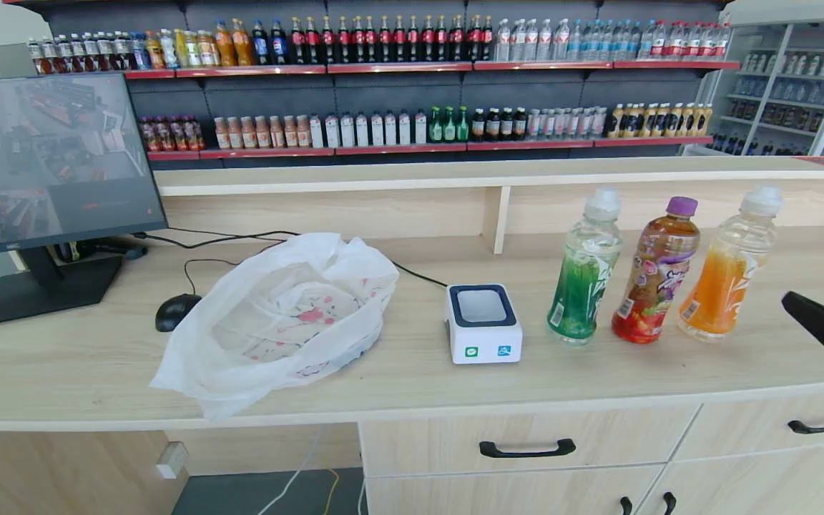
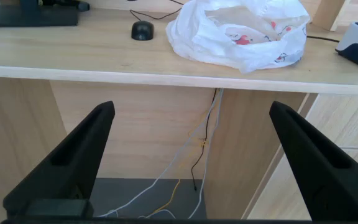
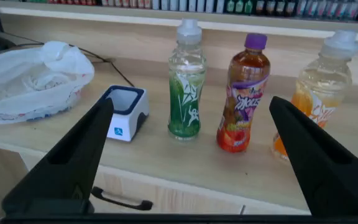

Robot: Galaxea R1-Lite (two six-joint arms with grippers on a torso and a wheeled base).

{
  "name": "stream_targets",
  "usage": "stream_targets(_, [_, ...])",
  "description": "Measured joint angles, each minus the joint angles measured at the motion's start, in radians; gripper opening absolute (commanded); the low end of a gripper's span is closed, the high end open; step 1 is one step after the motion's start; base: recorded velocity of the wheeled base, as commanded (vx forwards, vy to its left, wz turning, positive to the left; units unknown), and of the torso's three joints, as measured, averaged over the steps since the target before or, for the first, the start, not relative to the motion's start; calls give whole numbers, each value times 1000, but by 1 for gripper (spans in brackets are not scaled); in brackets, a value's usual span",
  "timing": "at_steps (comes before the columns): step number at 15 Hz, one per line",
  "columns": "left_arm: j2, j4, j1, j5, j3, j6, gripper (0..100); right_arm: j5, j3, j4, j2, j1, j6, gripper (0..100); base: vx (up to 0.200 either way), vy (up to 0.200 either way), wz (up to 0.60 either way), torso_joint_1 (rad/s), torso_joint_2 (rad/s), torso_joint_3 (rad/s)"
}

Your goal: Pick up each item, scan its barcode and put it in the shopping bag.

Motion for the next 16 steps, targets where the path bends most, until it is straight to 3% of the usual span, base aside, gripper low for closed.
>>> stream_targets(3, [0,0,0,0,0,0,100,1,76,-465,259,57,2,100,0,0,0,0,0,0])
stream_targets(5, [0,0,0,0,0,0,100,1,107,-664,404,95,4,100,0,0,0,0,0,0])
stream_targets(9, [0,0,0,0,0,0,100,-4,104,-710,558,144,1,100,0,0,0,0,0,0])
stream_targets(16, [0,0,0,0,0,0,100,-1,62,-732,699,135,43,100,0,0,0,0,0,0])
